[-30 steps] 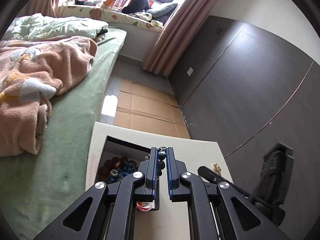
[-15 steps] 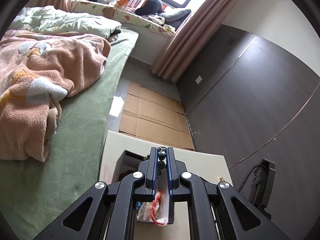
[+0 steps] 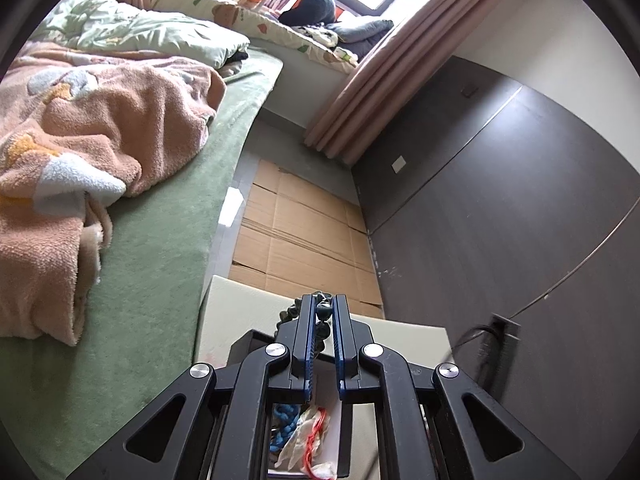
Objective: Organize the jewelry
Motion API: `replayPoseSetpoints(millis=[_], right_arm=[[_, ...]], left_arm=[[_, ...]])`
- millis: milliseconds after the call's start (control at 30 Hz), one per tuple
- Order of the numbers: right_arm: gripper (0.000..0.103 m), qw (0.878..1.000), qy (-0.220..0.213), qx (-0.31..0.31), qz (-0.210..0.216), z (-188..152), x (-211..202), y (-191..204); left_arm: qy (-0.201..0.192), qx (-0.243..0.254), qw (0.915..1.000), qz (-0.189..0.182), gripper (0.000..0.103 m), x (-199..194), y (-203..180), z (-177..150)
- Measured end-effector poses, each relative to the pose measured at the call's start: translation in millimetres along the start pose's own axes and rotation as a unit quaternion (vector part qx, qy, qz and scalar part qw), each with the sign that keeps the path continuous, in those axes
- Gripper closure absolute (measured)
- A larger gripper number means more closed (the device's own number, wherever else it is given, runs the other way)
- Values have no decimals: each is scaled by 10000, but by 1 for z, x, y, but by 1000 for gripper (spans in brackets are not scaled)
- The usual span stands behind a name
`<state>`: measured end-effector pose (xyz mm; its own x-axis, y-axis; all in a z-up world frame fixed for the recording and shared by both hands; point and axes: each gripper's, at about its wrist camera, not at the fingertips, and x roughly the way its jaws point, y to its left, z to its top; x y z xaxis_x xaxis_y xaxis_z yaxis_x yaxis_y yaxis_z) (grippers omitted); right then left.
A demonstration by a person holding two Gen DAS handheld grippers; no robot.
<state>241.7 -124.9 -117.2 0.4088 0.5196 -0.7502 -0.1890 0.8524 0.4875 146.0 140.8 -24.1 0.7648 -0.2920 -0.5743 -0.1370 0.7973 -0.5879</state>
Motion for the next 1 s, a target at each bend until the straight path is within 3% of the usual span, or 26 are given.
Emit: replayPoseSetpoints(millis=[233,500,567,633,767,900,1000], right_arm=[[62,9996,222,-166,28,18,39,12],[62,9987,322,-380,-125,28,54,20],[65,9985,290,-443,-146,28,56,22],[79,9979,305,-537,-181,28,60,26],[83,9978,354,-539,-170,28,62,26],[97,9973,380,-583,-229,25,63,25],[97,9978,391,-497,-188,24,60,21]], left_arm=[[27,-169,9998,-40,95,6,5,5],[84,-125,9999,-38,95,12,5,8],[79,-130,9999,-37,95,11,5,9],[87,-122,9999,-28,95,11,5,9],[93,-84,9999,8,95,10,4,7],[98,-69,9999,44,95,9,3,5],[131,-18,9999,61,95,10,1,3]])
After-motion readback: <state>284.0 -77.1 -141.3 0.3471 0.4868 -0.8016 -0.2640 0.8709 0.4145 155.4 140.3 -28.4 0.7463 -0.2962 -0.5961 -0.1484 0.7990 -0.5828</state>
